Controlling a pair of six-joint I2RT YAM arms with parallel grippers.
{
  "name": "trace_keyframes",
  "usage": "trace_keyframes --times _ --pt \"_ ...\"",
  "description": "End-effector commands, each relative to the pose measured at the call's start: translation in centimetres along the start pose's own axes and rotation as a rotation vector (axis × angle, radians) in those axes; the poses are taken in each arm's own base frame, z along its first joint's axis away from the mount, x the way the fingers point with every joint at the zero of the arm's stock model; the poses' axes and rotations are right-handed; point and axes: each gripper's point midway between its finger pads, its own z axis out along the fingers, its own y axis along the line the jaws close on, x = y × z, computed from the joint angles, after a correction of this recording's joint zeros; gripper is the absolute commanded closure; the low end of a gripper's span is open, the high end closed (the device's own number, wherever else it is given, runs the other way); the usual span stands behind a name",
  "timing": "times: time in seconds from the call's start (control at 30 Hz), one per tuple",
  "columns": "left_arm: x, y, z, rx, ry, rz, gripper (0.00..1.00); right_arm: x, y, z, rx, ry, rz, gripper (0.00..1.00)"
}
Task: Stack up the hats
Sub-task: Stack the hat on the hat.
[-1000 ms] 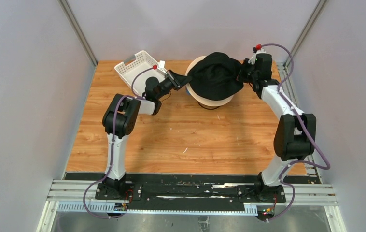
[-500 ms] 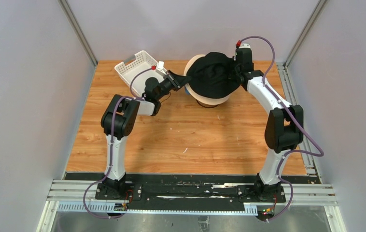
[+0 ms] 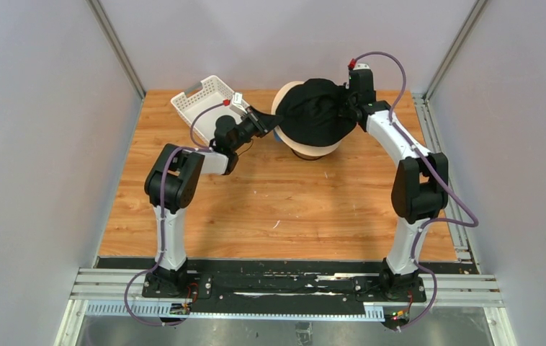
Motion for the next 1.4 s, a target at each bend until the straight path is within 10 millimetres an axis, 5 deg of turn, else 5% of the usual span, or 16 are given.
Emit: trace_keyframes --times 0.0,0.23,0.77,1.07,1.37 --pt "5.7 8.9 -3.6 -0.315 0.163 -0.053 1.0 15.2 0.2 0.7 -0.025 0.495 -0.063 0.99" --pt "6.8 10.2 -4.3 -0.357 0.188 -0.073 1.0 16.4 0.6 0.9 -0.043 0.532 -0.054 0.99" --pt "9.1 13.8 -7.2 -0.616 0.289 -0.035 1.0 13.5 1.4 -1.0 -0.087 0.454 -0.037 0.99" --pt "8.9 14.8 -9.2 -0.879 0.36 0.152 1.0 13.4 1.5 -1.1 -0.086 0.446 -0.037 0.99" --pt "10.0 15.6 -9.3 -0.924 0.413 0.164 1.0 13.5 1.3 -1.0 -0.077 0.444 -0.042 0.99"
